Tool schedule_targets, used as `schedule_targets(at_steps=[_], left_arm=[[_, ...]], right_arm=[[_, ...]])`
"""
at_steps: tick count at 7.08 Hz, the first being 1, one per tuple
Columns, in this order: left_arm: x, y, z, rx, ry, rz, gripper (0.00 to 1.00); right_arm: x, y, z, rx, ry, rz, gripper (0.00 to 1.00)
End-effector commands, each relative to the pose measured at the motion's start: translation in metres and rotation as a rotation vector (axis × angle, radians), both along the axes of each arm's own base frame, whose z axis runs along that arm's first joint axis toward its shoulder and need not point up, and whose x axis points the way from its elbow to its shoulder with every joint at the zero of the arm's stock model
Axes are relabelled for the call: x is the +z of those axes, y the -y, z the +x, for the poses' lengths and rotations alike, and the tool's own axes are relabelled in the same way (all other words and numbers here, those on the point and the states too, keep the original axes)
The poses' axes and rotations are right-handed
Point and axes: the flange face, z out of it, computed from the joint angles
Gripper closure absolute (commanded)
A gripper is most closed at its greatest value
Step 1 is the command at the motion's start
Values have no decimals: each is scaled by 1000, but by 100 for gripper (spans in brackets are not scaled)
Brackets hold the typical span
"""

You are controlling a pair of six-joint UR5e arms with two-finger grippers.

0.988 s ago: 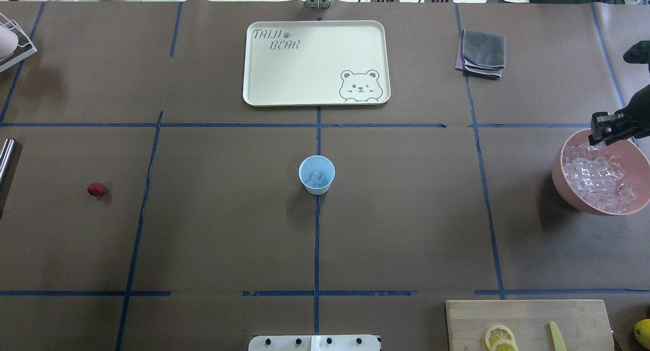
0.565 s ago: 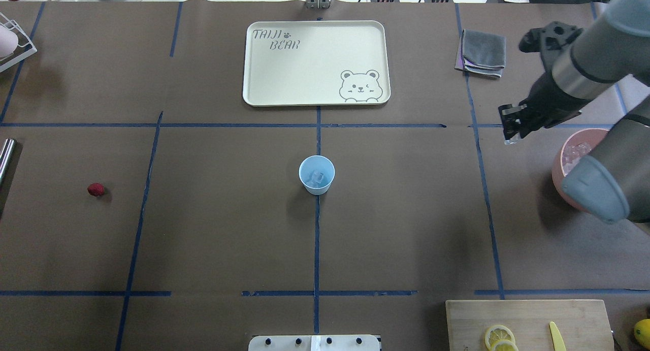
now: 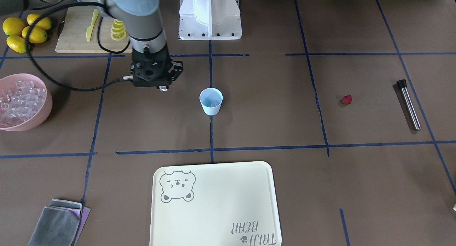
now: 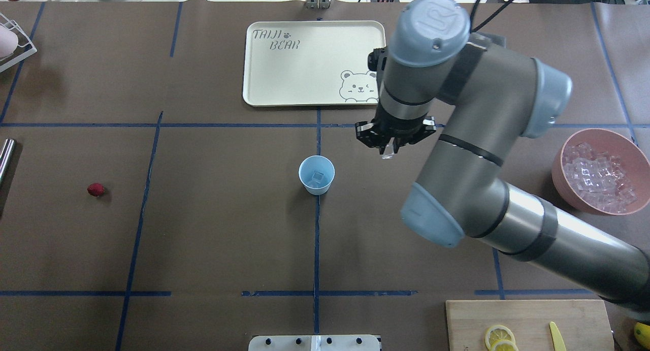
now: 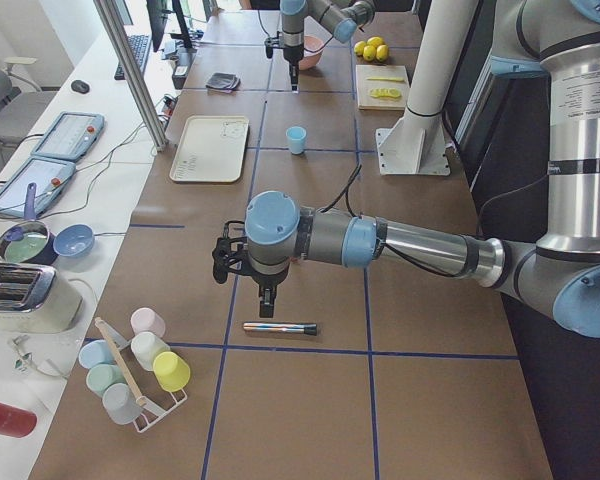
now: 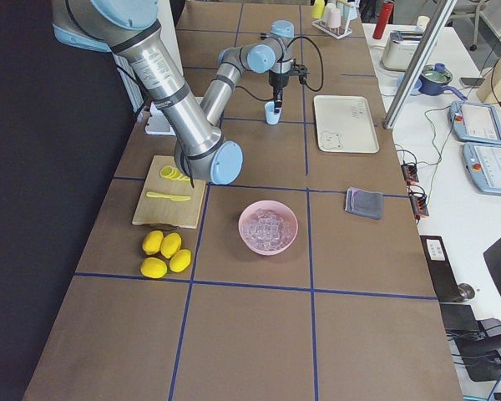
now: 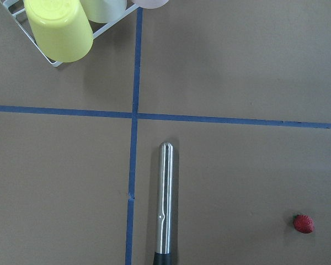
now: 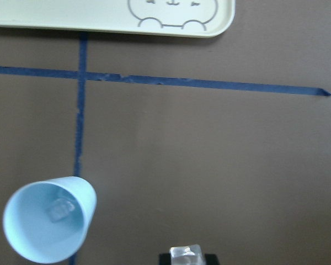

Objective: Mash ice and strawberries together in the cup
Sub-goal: 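Carry the ice cube with the right gripper over the cup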

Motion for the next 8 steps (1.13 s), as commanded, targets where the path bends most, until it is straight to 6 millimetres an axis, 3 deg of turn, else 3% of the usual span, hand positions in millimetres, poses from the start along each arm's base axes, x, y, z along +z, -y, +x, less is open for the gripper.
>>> schedule_targets(at_steps=[1,2,3,8], left_arm=[[2,0,0,0,0,-4,0],[2,0,0,0,0,-4,0],[4,0,0,0,0,-7,0],[1,0,0,0,0,-4,0]], right_arm=[[-43,3,-77,46,14,-11,100],[-50,10,-104,75,27,-35,100],[-54,6,-118,69,17,-33,100],[-39,1,-124,67,-11,-50,100]])
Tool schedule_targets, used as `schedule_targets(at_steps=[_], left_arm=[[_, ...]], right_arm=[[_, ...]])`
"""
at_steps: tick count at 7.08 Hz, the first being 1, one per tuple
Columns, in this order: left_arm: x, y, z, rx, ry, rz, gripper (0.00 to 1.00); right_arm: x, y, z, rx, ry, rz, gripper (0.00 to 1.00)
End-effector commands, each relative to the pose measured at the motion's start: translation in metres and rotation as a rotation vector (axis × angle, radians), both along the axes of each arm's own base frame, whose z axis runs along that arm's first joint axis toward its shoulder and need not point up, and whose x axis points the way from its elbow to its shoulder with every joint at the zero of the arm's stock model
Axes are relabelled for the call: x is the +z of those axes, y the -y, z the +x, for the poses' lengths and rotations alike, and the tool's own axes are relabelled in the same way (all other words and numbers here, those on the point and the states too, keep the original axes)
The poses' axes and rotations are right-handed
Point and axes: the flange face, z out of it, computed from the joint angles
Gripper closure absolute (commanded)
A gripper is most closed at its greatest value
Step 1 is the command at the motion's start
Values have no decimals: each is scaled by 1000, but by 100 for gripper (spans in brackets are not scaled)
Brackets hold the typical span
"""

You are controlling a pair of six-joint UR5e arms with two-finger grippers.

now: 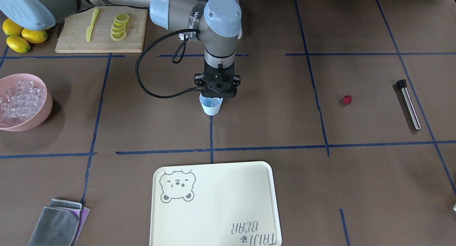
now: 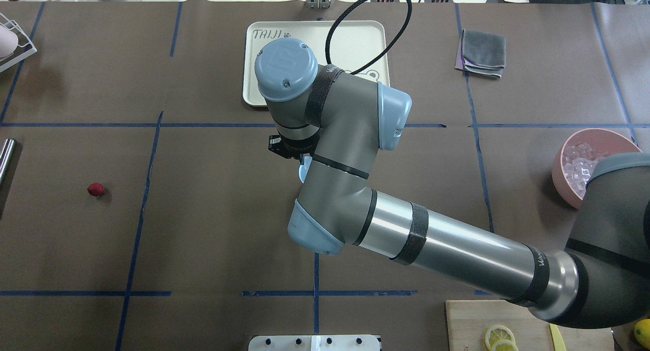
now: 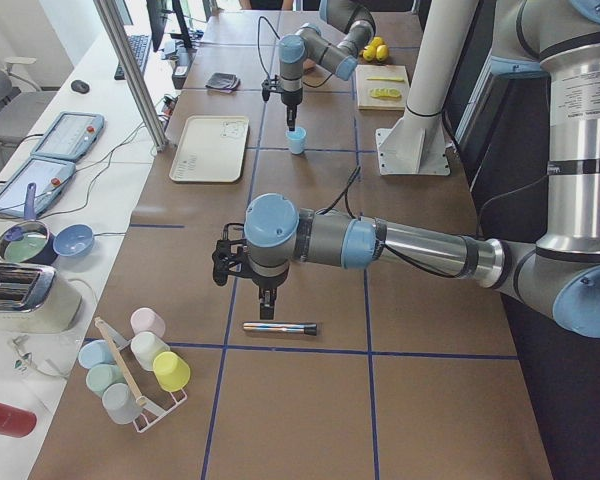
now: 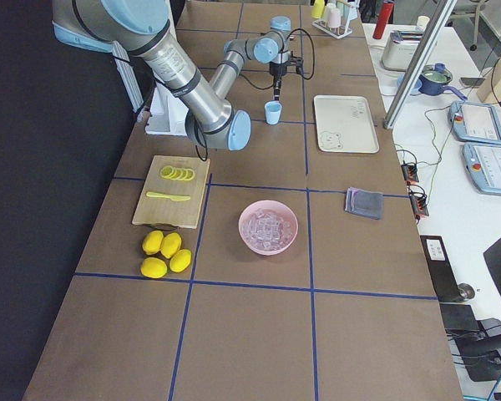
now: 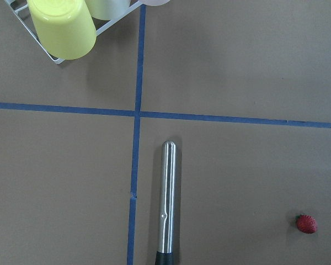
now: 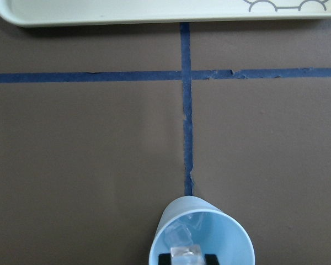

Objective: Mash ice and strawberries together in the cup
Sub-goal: 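Open the right gripper to drop the ice cube into the cup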

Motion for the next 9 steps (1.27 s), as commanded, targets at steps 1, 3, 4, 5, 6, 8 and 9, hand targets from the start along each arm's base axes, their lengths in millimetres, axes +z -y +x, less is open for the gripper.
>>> schedule_targets(at_steps=[1,3,4,5,6,8,9], left_arm=[[-1,0,0,0,0,1,0],[-1,0,0,0,0,1,0],[-1,0,0,0,0,1,0],[0,0,0,0,0,0,0],[-1,0,0,0,0,1,0],[-2,0,0,0,0,3,0],[-2,0,0,0,0,3,0]], right_arm=[[9,0,0,-2,-10,-8,100],[13,0,1,-2,-12,-9,98],[13,-1,2,-2,-11,-8,96],[11,-1,2,-3,-6,-7,59],[9,-2,3,-3,-2,-5,37],[11,-2,3,-3,-4,-6,27],[11,-2,3,-2,-2,-3,1]])
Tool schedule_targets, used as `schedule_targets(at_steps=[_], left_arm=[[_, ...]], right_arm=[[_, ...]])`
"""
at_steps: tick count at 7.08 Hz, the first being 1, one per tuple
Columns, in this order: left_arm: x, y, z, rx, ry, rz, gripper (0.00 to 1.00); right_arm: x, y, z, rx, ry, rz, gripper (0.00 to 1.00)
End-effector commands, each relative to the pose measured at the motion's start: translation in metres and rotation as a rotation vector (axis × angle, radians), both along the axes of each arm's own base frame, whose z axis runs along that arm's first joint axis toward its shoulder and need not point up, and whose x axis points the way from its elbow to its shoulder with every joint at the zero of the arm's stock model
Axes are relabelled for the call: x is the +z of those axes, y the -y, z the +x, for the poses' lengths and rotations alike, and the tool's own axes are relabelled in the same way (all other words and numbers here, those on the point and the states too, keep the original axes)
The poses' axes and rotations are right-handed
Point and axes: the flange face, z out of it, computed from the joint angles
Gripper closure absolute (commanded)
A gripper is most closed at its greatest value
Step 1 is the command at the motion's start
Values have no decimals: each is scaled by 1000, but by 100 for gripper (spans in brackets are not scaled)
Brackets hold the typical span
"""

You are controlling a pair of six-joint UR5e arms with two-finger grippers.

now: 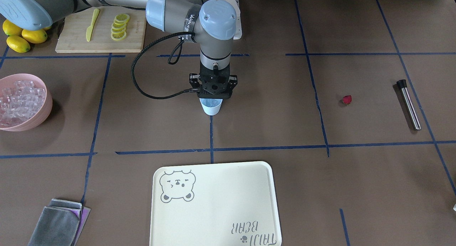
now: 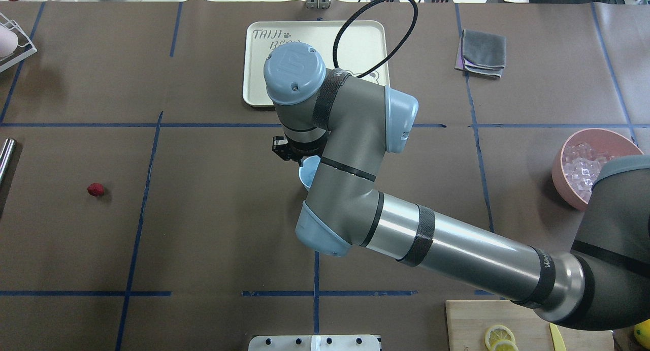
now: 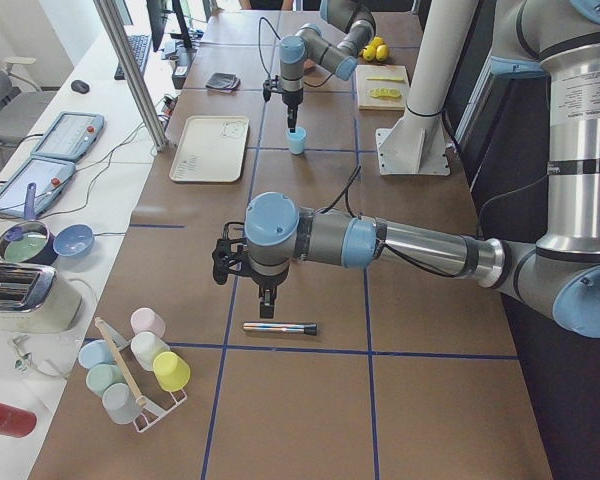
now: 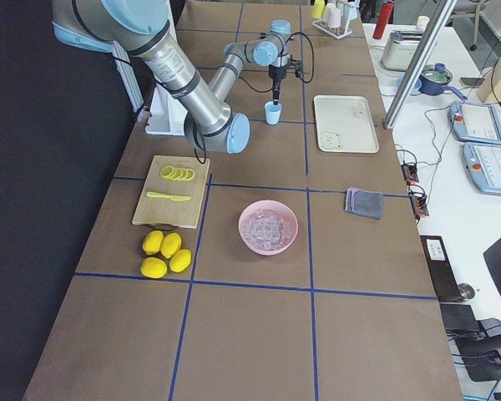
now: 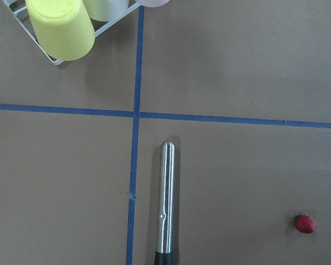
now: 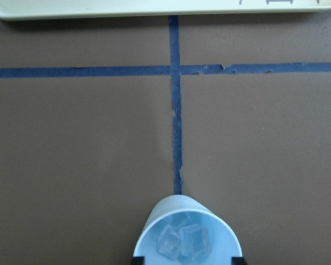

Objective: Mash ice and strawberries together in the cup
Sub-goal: 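Open the right gripper to drop the ice cube into the cup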

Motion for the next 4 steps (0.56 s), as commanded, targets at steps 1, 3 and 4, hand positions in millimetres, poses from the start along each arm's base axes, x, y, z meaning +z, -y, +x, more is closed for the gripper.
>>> schedule_targets(at_steps=[1,3,4], left_arm=[[0,1,0,0,0,1,0],[-4,2,0,0,9,18,0],[-11,7,6,13,18,38,0]], right_arm=[[0,-1,1,1,4,3,1],[-4,-2,4,3,12,11,1],[-12,-2,17,13,32,24,1]])
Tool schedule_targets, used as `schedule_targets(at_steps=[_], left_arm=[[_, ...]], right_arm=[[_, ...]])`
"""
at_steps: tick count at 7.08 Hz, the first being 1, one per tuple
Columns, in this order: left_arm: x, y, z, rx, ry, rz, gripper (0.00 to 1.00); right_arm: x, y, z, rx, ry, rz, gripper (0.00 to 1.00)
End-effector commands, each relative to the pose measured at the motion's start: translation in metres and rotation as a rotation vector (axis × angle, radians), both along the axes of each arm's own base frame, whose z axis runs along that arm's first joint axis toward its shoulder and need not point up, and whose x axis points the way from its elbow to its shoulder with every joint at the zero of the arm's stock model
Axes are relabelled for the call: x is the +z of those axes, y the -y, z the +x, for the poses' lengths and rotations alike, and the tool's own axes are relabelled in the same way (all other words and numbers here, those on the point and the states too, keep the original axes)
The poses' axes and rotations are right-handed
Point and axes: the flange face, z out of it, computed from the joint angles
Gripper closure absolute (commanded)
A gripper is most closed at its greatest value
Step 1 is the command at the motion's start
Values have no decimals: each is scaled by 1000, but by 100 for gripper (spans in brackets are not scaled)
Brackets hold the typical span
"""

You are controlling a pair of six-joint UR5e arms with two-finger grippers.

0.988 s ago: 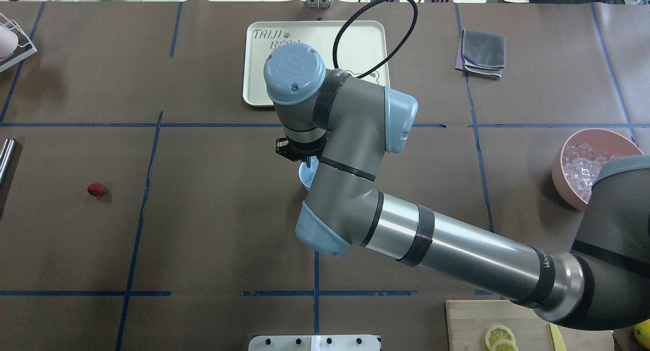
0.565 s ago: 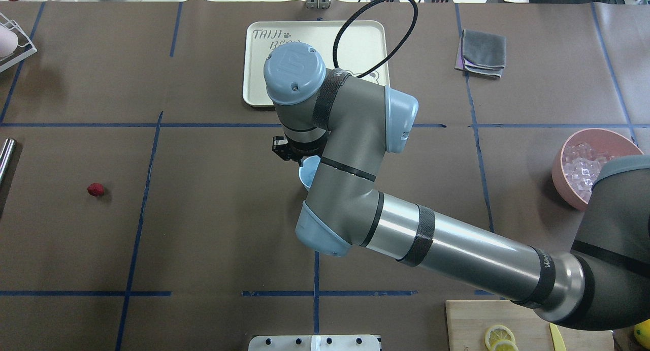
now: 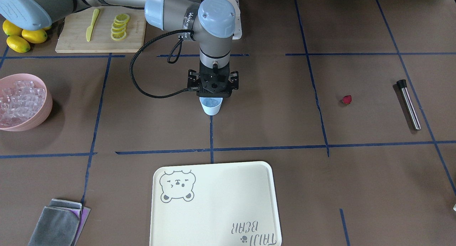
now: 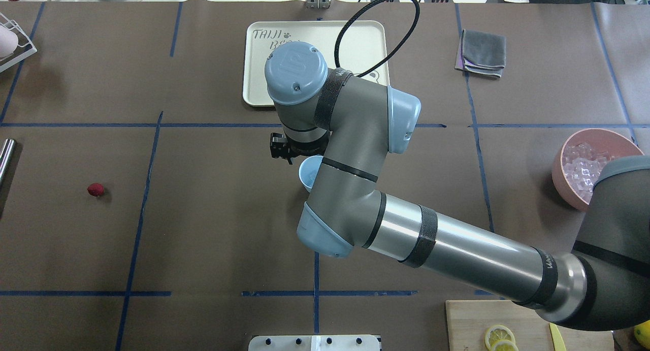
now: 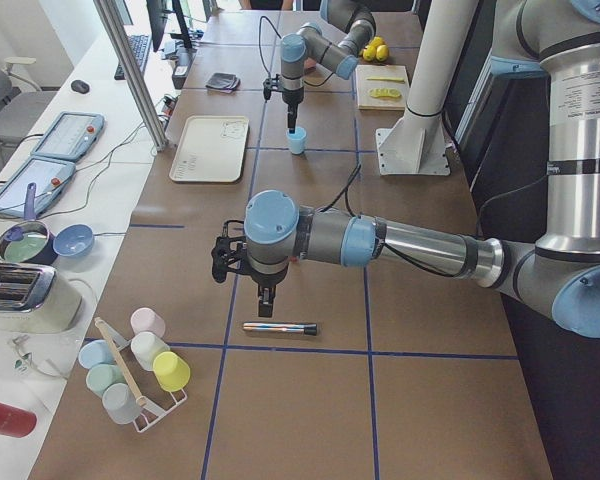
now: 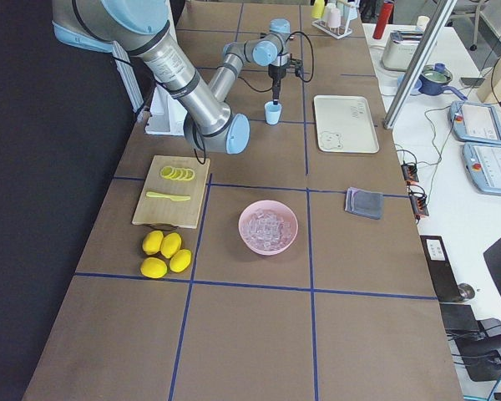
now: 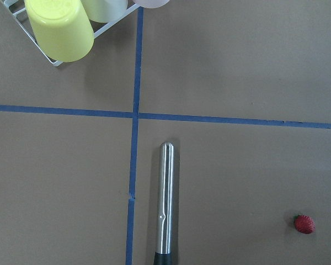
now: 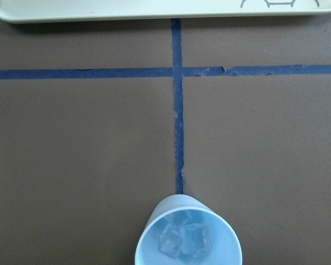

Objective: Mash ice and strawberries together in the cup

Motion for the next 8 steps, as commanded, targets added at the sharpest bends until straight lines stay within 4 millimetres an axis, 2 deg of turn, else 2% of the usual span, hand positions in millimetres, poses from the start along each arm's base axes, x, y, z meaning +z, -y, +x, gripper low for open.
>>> schedule_targets(at_steps=[1,2,3,4,5,6,7,8], left_arm=[[-34,6,24,47,12,71,0],[-76,1,58,50,-4,67,0],[-112,-8,102,57,-33,16,0],[-123,-12,148,69,1,-2,0],[-124,-14,194,28,48,6,0],[-115,-16,240,-22,65,25,0],[-87,-12,273,-60,50,43,0],[-47,-7,291,-81,7,69,0]], right_arm=[[-3,5,42,34,45,24,1],[18,9,97,64,76,46,1],[40,20,144,77,86,56,1],[56,41,188,62,90,83,1],[80,57,230,45,91,96,1],[120,78,288,4,88,105,1],[159,93,341,-33,77,126,1],[205,100,392,-64,43,150,1]])
